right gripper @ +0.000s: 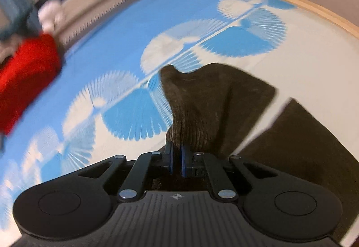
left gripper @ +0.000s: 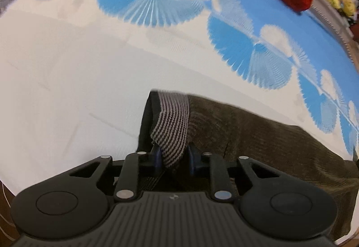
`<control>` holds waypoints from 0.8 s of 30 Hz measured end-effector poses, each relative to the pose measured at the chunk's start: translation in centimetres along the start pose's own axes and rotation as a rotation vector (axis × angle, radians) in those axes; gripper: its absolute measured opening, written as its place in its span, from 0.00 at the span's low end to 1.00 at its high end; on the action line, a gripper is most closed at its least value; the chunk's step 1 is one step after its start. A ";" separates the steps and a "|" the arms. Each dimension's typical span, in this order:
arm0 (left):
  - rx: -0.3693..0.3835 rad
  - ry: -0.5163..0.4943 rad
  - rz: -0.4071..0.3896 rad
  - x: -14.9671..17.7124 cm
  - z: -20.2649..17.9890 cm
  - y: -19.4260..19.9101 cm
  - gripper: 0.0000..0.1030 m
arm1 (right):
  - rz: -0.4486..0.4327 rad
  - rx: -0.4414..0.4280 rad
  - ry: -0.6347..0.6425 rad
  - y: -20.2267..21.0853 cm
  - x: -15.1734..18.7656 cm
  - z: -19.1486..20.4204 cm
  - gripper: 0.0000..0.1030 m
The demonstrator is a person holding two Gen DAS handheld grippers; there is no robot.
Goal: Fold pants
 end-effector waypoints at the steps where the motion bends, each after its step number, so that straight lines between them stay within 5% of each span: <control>1: 0.012 -0.005 -0.032 0.3 -0.2 1.2 0.24 | -0.007 -0.010 -0.039 1.3 0.0 -1.0 0.05; 3: 0.041 -0.020 -0.067 1.3 -0.4 3.2 0.24 | -0.008 -0.050 -0.130 4.5 0.3 -3.5 0.05; 6: 0.049 -0.056 -0.025 2.8 0.1 3.7 0.24 | 0.013 -0.033 -0.108 7.6 2.2 -6.8 0.05; 10: 0.057 -0.055 0.102 3.4 1.7 1.1 0.27 | 0.317 0.048 -0.155 4.7 5.3 -13.2 0.11; 13: 0.065 -0.027 0.147 3.1 2.0 0.0 0.35 | 0.248 0.105 -0.164 4.5 4.3 -15.6 0.11; 17: 0.092 0.016 0.173 3.0 2.0 -0.7 0.58 | 0.118 0.099 -0.287 4.1 1.5 -18.1 0.42; 24: 0.038 0.039 0.200 2.9 2.5 -2.4 0.60 | 0.110 0.248 -0.398 1.3 1.3 -20.1 0.42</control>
Point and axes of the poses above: each gripper's, at about its wrist camera, not at the fingertips, and y roughly against the way its jaws point, z to its left, x to its underside, the point moved 2 cm from there along -y, roughly the way its jaws point, and after that the axes turned 8 degrees about -y, right-handed, at the moved point
